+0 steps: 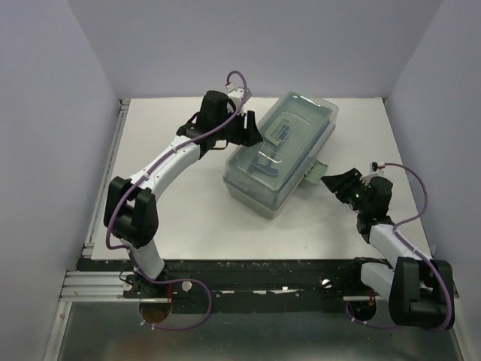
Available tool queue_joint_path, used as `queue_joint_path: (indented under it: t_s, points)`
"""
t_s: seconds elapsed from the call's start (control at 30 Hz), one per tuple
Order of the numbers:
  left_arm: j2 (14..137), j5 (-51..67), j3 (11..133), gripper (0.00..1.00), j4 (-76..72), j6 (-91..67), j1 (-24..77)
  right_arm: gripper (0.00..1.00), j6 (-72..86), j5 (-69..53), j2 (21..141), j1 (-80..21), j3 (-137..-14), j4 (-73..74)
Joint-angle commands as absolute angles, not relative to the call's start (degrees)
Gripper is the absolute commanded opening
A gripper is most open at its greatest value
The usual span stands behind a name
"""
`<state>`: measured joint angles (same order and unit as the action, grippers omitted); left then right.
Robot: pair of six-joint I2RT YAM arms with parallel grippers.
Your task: Pack the tool kit
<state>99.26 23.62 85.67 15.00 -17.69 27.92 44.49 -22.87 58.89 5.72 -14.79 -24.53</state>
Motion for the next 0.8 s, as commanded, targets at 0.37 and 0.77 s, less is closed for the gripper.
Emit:
queue_joint_path:
  t_s: [0.37,0.77]
  points:
    - [98.79,24.17,82.88,0.6,23.03,-15.91,28.48,0.41,48.6,-29.18,71.19,5.89,-15.12,-45.16]
    - [99.05,24.26,82.97,0.54,23.12,-16.0,28.39,0.33,49.31,-29.36,69.0,5.8,-15.55,-43.7]
